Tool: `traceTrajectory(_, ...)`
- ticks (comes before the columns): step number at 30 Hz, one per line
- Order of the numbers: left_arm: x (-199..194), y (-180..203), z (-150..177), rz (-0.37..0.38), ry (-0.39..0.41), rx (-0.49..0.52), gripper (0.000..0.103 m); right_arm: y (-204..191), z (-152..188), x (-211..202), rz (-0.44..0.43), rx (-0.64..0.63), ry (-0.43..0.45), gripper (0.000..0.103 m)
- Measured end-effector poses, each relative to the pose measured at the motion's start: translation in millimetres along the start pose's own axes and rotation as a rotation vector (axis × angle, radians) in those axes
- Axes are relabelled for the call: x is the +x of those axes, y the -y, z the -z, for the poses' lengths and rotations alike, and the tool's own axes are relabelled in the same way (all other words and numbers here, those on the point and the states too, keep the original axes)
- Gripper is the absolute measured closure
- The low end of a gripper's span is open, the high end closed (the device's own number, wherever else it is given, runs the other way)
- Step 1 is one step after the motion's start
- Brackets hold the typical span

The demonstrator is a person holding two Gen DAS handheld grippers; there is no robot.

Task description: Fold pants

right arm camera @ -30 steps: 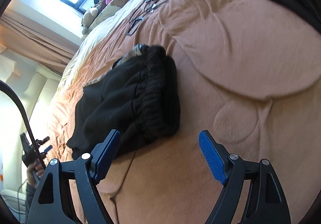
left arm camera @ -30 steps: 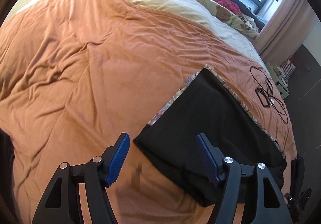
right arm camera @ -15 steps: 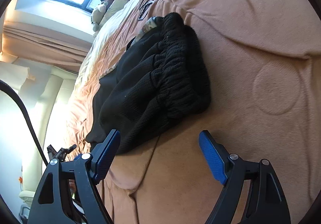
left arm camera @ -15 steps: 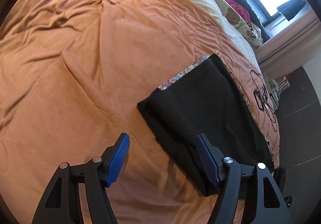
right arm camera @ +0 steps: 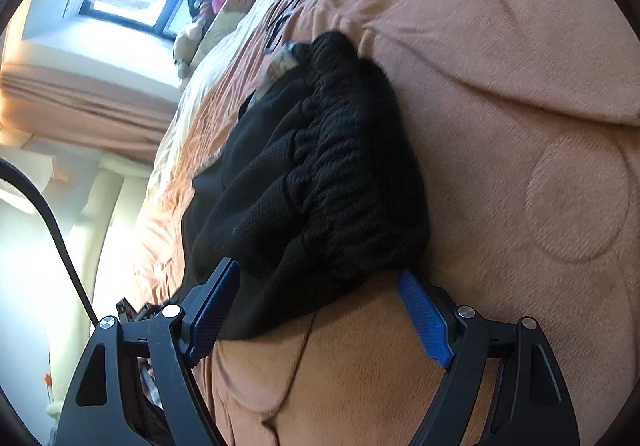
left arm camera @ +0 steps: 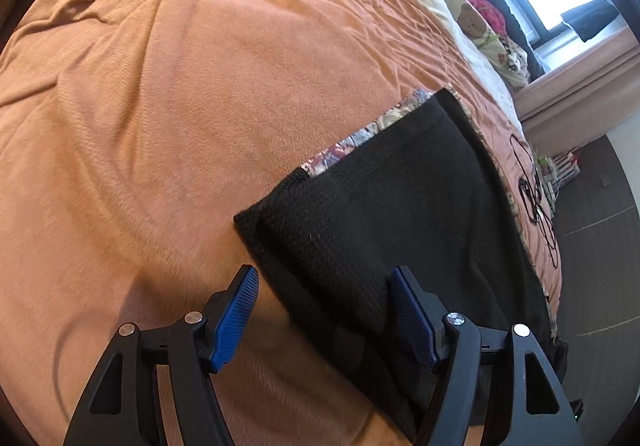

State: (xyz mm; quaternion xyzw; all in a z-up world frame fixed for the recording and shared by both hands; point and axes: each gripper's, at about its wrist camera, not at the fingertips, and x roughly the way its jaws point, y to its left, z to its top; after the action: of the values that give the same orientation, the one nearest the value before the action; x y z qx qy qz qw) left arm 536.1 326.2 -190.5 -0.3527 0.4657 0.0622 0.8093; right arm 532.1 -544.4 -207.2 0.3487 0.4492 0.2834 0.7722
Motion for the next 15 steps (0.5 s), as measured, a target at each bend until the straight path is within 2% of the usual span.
traceTrajectory(3,4.9,-2.8,-2.7,-0.013,0.024,-0.011,0.035,4.7,-0.3,-1.3,-0.001,0.021,0.022,0.022)
traceTrajectory(4,5.7,-3.1,-3.4,-0.021,0.033,-0.019,0.043,4.9,-0.2,-0.3,0.003,0.023,0.026,0.024)
traceTrajectory(5,5.5,-4.6,-3.7,-0.034,0.041,-0.027,0.057,3.7,-0.2,0.1,0.01,0.021,0.035,0.03)
traceTrajectory(6,5.3,-6.1,-4.2,-0.05,0.046,-0.035,0.065,2.4,-0.8,0.4,0.028,0.014,0.046,0.034)
traceTrajectory(7,4.3,-8.7,-4.4,-0.063,0.049,-0.047,0.082,2.1,-1.1,0.3,0.045,0.011,0.051,0.046)
traceTrajectory(8,2.3,-11.1,-4.3,-0.055,0.054,-0.057,0.09,3.1,-1.4,0.6,0.066,0.019,0.057,0.051)
traceTrajectory(11,-9.4,-15.1,-3.4,-0.04,0.082,-0.072,0.093,2.1,-2.5,2.3,0.099,0.024,0.044,0.075)
traceTrajectory(15,-32.4,-10.3,2.9,-0.03,0.12,-0.064,0.093,-14.1,-2.1,-5.0,0.099,-0.013,0.057,0.083)
